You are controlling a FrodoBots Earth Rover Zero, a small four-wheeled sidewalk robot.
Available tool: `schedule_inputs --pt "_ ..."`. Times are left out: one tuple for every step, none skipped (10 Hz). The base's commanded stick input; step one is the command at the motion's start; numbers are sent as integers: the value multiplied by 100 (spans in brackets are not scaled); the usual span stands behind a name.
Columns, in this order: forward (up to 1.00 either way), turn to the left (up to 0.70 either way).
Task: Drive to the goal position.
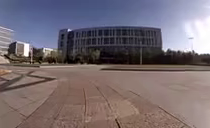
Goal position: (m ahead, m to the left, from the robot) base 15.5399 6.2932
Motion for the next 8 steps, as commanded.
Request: schedule_inputs --pt "70 0" --pt "70 0" --pt "70 0" --pt "70 0" --pt "70 0" --pt "70 0" --pt "70 0" --pt "70 0"
